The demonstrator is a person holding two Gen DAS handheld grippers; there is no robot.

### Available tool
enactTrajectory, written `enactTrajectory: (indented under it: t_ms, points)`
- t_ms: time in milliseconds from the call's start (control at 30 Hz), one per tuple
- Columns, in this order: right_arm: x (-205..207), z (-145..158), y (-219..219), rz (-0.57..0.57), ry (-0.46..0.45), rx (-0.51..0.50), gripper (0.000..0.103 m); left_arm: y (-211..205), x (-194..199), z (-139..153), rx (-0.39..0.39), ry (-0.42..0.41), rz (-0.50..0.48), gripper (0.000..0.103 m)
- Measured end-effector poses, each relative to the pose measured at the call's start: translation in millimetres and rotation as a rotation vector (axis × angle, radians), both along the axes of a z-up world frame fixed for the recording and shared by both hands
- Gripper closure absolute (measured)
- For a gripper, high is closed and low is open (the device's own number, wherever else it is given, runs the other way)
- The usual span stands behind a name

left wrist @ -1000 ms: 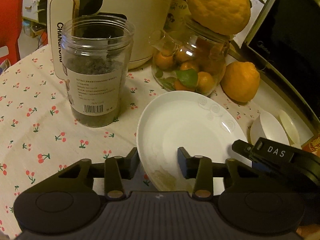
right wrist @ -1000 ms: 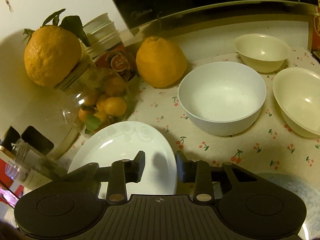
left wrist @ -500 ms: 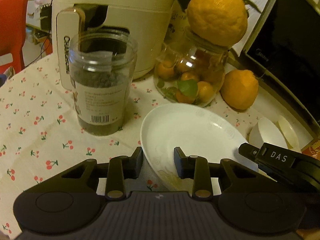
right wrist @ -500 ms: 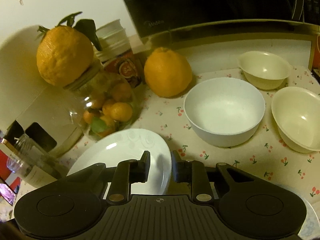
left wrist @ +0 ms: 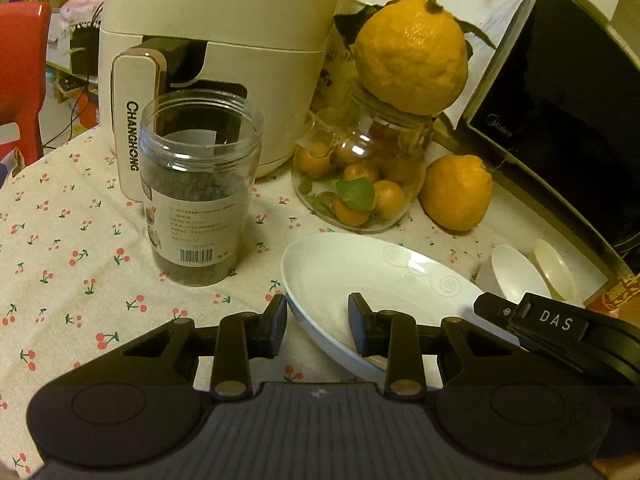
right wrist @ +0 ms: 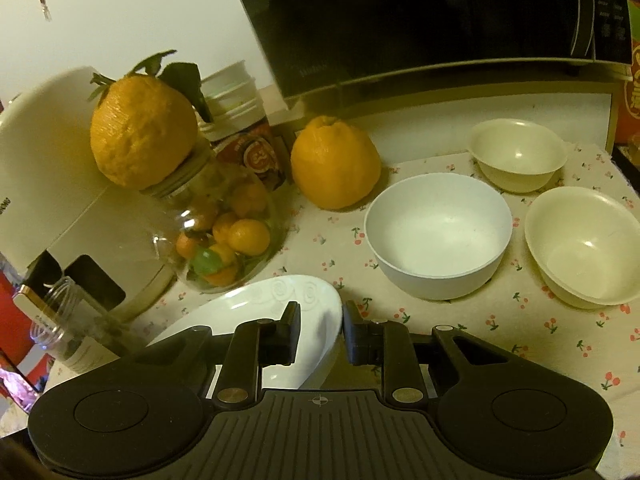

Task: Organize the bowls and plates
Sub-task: 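Lift the white plate with the left tool and carry it over the blue plate stack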

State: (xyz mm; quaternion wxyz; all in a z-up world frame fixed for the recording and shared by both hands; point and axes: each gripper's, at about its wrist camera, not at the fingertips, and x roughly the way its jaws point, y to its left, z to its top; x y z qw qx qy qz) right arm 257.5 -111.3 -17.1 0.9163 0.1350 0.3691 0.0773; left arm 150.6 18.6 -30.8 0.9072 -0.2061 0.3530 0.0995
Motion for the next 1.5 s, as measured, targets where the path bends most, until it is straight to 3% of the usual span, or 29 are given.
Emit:
enactTrajectory:
  t_ms: [467,900,1500]
  points:
    - [-31.2,25.8,-14.4,-0.026,-0.039,-0.019,0.081,-5.7,-17.5,14.1,-0.010,-0.057,-0.059,0.073]
    - [-74.6,37.9,-51.1,-0.098,-0.023,-0.016,0.081,-24.2,-34.0,21.7,-0.046,-0.084,-0.181,0.073]
    - [-119.5,29.7,-83.9,-0.161,0.050,-0.078,0.081,-48.0,-48.7,13.9,-0.011,-0.069,-0.356,0.075]
